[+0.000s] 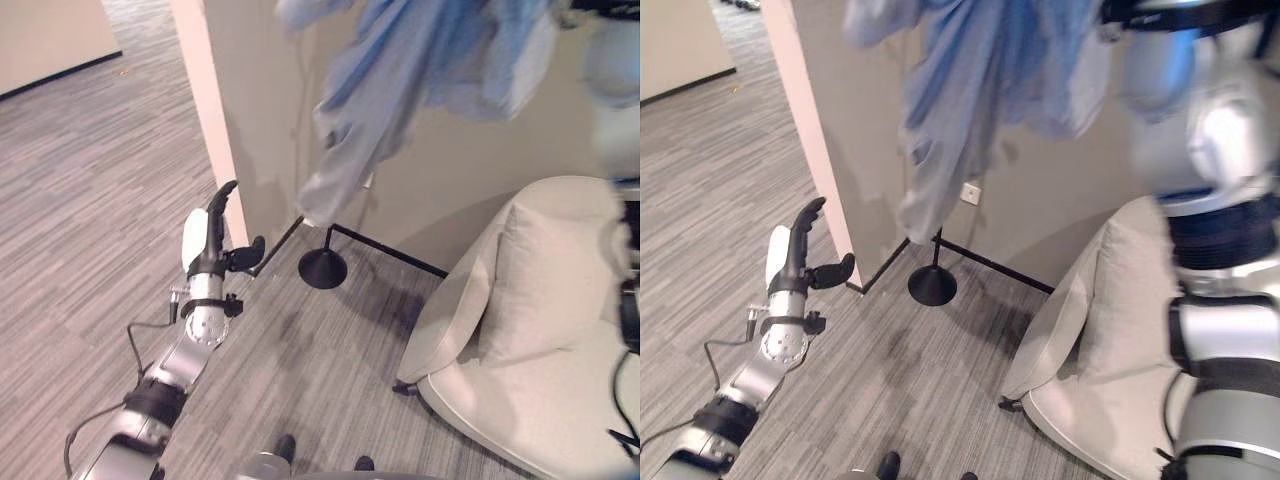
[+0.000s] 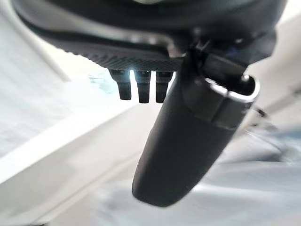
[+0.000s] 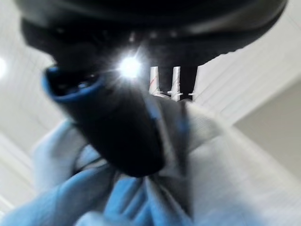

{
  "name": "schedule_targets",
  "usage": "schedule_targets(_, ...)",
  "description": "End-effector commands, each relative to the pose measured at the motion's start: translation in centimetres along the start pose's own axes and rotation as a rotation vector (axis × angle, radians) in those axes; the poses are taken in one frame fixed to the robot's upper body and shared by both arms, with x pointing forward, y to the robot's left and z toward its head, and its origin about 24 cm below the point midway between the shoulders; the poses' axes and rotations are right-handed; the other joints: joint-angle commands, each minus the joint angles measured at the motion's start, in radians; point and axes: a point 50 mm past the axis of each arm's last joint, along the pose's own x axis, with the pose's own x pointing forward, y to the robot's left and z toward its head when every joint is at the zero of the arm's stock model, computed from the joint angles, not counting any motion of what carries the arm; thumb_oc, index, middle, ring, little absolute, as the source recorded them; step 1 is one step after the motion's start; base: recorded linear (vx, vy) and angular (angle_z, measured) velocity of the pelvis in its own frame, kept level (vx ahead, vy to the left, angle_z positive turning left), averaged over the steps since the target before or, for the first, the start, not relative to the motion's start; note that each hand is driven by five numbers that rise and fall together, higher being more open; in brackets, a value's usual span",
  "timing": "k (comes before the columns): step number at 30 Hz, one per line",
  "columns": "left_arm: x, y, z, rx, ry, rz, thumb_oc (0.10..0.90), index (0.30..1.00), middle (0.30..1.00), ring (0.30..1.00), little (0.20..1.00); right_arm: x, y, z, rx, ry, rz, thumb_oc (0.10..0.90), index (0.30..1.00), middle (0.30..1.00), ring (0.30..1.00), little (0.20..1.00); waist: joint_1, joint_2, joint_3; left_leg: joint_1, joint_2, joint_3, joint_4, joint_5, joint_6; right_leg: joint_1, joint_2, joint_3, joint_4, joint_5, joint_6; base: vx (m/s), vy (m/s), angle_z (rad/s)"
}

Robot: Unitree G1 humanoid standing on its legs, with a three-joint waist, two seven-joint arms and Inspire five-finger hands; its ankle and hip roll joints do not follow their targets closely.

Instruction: Hang the clothes on the sofa on the clothes rack.

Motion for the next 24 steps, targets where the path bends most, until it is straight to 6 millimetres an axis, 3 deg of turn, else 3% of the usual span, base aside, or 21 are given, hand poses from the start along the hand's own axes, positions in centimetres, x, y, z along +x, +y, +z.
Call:
schedule_targets(1,4.3,2.2,3.4,0.203,-0.224,0.207,0.8,0.9,0.9,0.9,0.9,2.0,-1.1,0.8,0.077,-0.004,-0.084,0.4,0.3,0.3,0.3,0.3,-0.004,0.002,-0.138,0.012,-0.016,-0.045,-0.002,-0.146,0.024,0.087,0.031,0.031,0.011,-0.129,-0.027,-0.02,0.01,-0.21)
schedule_targets(6,4.2,2.9,2.9,0.277,-0.213,0.243,0.8,0.9,0.9,0.9,0.9,1.3,-0.9,2.9,0.196,-0.043,-0.079,0.4,0.3,0.3,0.3,0.3,-0.004,0.002,-0.136,0.014,-0.014,-0.035,-0.002,-0.149,0.027,0.085,0.032,0.042,0.011,-0.129,-0.029,0.0,-0.003,-0.09)
schedule_targets(9,3.7,2.0,2.8,0.248,-0.197,0.229,0.8,0.9,0.9,0.9,0.9,0.6,-0.5,4.5,0.32,-0.051,-0.078,0.4,0.3,0.3,0.3,0.3,-0.005,-0.002,-0.132,0.015,-0.014,-0.032,-0.002,-0.147,0.028,0.084,0.034,0.047,0.011,-0.129,-0.032,0.0,-0.009,-0.03)
schedule_targets(11,3.7,2.0,2.8,0.248,-0.196,0.228,0.8,0.9,0.9,0.9,0.9,0.5,-0.5,4.5,0.321,-0.05,-0.077,0.4,0.3,0.3,0.3,0.3,-0.005,-0.003,-0.134,0.015,-0.014,-0.033,-0.002,-0.147,0.028,0.084,0.034,0.047,0.011,-0.129,-0.032,0.0,-0.002,-0.04)
schedule_targets(18,3.2,-4.2,3.1,-0.019,0.005,0.097,0.8,0.9,0.9,0.9,0.9,-0.8,0.2,8.2,0.636,-0.012,-0.106,0.4,0.3,0.3,0.3,0.3,-0.039,0.001,-0.132,0.013,-0.016,-0.025,-0.002,-0.143,0.031,0.079,0.032,0.058,0.011,-0.126,-0.033,0.0,0.0,0.0)
schedule_targets(19,3.1,-5.0,3.0,-0.077,0.054,0.078,0.414,0.321,0.321,0.321,0.321,-1.0,0.2,8.5,0.658,-0.014,-0.107,0.4,0.3,0.3,0.3,0.3,-0.046,0.004,-0.132,0.013,-0.016,-0.022,-0.002,-0.142,0.031,0.077,0.033,0.061,0.011,-0.125,-0.033,0.0,0.004,-0.04)
schedule_targets(24,3.7,-5.4,4.1,-0.297,0.121,0.112,0.4,0.3,0.3,0.3,0.3,-1.8,0.1,8.8,0.699,0.003,-0.116,0.4,0.3,0.3,0.3,0.3,-0.071,0.012,-0.131,0.014,-0.013,-0.005,-0.002,-0.142,0.032,0.069,0.035,0.078,0.011,-0.12,-0.033,0.0,-0.004,-0.06)
